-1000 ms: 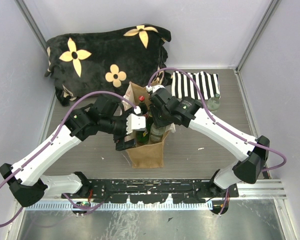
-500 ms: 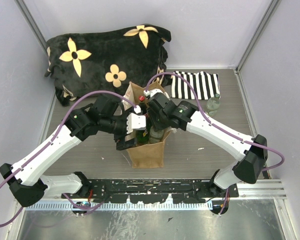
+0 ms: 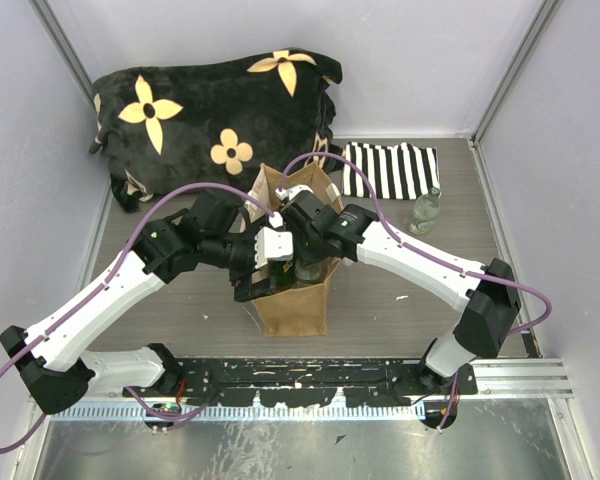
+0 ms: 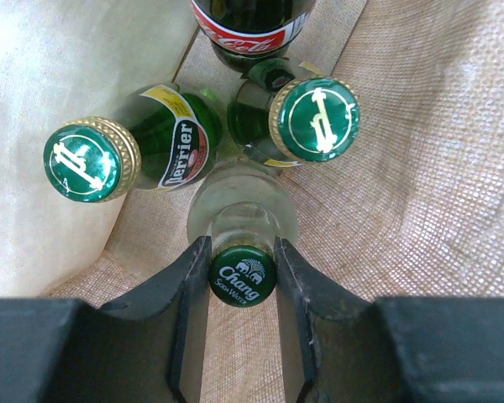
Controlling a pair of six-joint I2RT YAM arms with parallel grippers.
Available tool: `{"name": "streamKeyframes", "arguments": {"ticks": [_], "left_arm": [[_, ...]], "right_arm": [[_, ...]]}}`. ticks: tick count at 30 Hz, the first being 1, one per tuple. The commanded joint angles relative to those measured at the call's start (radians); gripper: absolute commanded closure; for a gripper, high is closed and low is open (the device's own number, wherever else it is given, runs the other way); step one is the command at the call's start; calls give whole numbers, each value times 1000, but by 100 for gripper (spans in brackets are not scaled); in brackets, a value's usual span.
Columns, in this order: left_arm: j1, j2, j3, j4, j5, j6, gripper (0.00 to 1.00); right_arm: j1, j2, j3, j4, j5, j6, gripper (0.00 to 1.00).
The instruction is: Place the beverage into the canvas bag
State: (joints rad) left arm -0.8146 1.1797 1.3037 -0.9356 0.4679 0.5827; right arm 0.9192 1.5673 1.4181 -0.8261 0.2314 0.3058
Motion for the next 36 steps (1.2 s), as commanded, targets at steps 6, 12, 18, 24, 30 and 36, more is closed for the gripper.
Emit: {"name": "streamKeyframes", "arguments": {"ticks": [6,12,18,24,30,36], "left_arm": [[-6,-22,-27,21,21,-1,2],[-6,-17,-31,33,20,1,2],[-7,-11,-32,38,24,15,2],[-6,-5,-28,47,27,26,2],[-8,13,-24,50,34,58,2],[-19,35,-21,67,25,115,2]], "right_arm": [[18,-13,-38,118,-35,14,99],[19,-10,-75,87,-37,24,99],[19,12,-76,41,-40,38,95],[18,-14,-42,38,-24,50,63],[18,-35,13,39,27,52,47],[18,-43,64,41,45,49,44]]}}
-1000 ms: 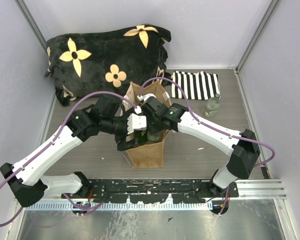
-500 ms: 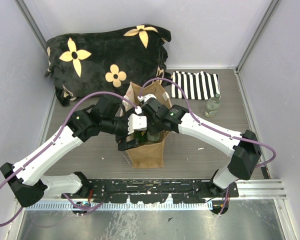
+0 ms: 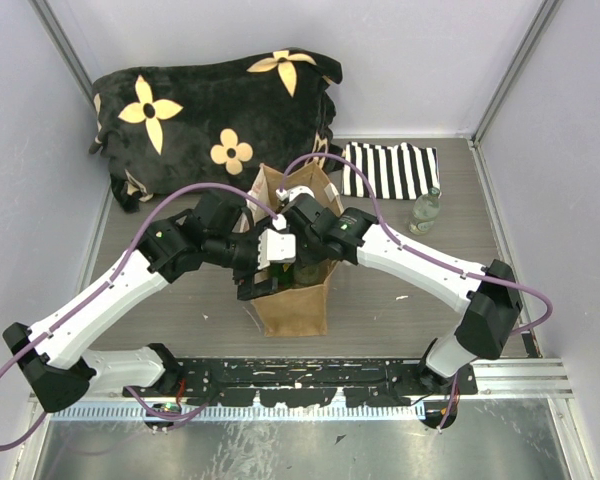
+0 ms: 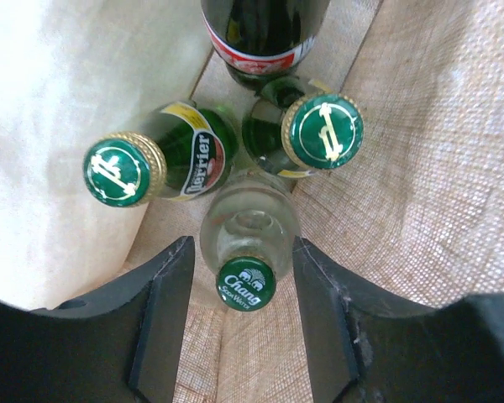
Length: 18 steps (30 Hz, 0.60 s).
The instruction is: Place the beverage into the canvas bag
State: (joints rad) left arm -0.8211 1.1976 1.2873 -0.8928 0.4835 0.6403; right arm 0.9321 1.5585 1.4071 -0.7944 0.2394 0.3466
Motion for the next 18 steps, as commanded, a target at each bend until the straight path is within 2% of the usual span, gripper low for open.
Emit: {"name": "streamKeyframes", "arguments": {"ticks": [1,10,18], "left_arm": [[-17,22,-2,27,9,65,2],[-69,46,20,59,4,144,2],[-81,43,34,64,-2,174,2]], "right_arm": [[5,-37,84,9,40,9,44],[-15,-74,181,1,171,38,43],[-161,-127,171,-3,209,83,43]]}}
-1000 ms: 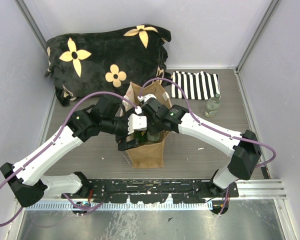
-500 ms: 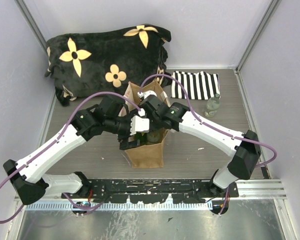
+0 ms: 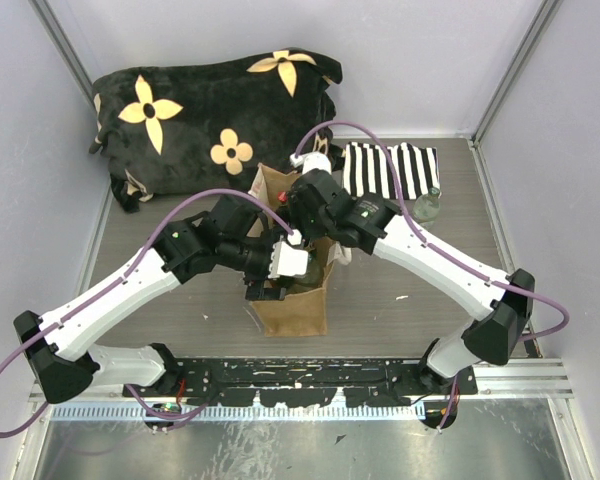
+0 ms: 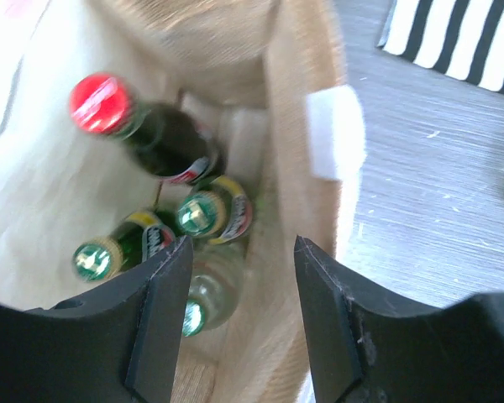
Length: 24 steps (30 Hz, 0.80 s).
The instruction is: Place the beverage into the canvas bag
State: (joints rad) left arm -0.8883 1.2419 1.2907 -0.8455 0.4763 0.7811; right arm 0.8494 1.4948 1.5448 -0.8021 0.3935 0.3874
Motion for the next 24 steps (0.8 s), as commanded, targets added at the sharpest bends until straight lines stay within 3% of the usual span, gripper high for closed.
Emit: {"name": "streamKeyframes", "arguments": {"ticks": [1,7,10,17,20,24], "left_arm": [[-17,-4,29,17,5,38,2],[-26,-13,16,103,-104,57,2],[21,16,63,139,-145,37,2],[234,137,317,-4,34,-187,2],[250,134,394,-157,140,-196,2],[251,70,390,-298,241,-173,2]], "right_arm": [[-117,-71,30,-2,56,43,43],[-257,-113,18,-29,43,10,42],[-305,-131,9,-40,38,1,42],[-393,-182,-62,-54,21,-8,42],[-434,-210,-106,-53,1,-12,42],[-504,-235,-156,-58,-25,-30,41]]}}
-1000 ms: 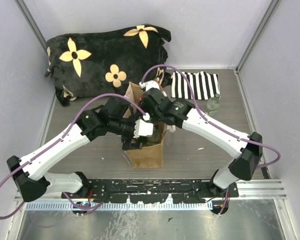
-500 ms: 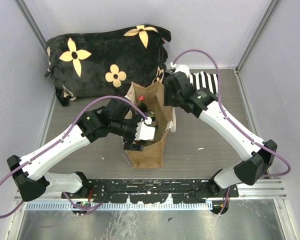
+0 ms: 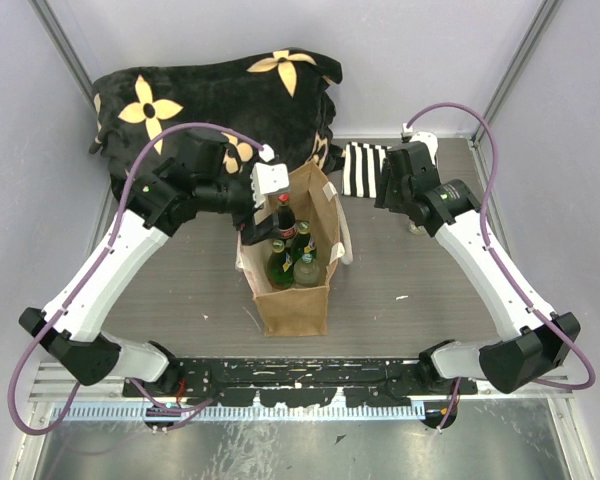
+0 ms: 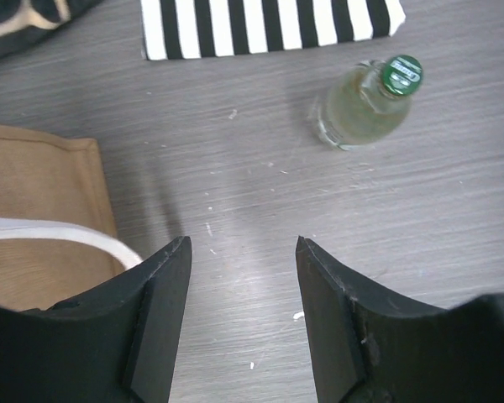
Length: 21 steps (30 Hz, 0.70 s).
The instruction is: Place the beverage into the canvas bag
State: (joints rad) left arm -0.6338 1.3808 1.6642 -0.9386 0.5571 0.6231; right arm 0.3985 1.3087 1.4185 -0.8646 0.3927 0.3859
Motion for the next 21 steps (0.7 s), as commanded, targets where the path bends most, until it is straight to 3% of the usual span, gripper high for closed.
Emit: {"name": "streamKeyframes", "arguments": {"ticks": [1,7,15,21], "left_arm": [[-4,-87,6,-224,167,-8,2],[-24,-204,-81,-247,181,-35,1],[-230,-281,-269,-105,-1,-39,0],[-267,-259,-354,-38,-41,25,3]], "right_arm": [[-72,-55,-40,3,-31,-34,41],[-190,-73,-101,-1,-70,-69,41],[-287,-42,-90,10,-91,-111,41],[-340,-16,-74,20,-122,-124,41]]}}
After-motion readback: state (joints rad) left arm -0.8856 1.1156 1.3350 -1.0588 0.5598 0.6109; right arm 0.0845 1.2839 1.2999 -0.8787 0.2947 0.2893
